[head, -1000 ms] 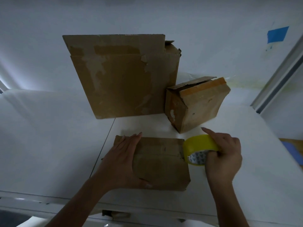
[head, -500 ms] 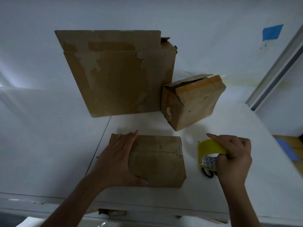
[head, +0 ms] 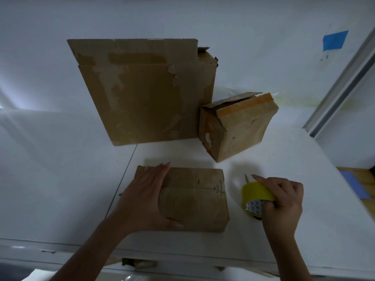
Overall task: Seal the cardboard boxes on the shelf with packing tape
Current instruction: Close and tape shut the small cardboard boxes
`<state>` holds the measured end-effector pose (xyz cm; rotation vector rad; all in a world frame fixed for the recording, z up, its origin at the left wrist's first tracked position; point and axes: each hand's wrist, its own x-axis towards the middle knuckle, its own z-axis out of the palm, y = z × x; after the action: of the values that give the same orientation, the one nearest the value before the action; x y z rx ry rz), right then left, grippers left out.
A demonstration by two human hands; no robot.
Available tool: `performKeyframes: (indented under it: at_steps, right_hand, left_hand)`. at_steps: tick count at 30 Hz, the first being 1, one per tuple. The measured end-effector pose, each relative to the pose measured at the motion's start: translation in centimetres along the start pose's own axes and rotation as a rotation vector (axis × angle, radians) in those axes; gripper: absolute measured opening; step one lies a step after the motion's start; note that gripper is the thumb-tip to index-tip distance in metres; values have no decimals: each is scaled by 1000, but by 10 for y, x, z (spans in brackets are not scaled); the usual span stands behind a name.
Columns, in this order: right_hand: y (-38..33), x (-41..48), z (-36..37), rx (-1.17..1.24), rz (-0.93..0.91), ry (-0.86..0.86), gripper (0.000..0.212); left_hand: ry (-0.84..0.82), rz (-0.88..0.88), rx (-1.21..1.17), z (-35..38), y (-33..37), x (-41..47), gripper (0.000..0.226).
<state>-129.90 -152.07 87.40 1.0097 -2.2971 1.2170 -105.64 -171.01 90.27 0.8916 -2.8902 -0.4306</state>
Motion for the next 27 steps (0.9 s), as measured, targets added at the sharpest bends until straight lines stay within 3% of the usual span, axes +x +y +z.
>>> performKeyframes:
  at_steps: [15, 20, 27]
  right_hand:
    - [5, -10, 5, -33, 39, -26, 64]
    - [-3, -7, 10, -48, 31, -18, 61]
    - [-9, -12, 9, -110, 50, -20, 57]
  left_hand:
    - [-25, 58, 128, 2, 5, 10, 145]
    - [-207, 89, 85, -5, 41, 31, 139]
    - [-43, 245, 173, 27, 54, 44, 127]
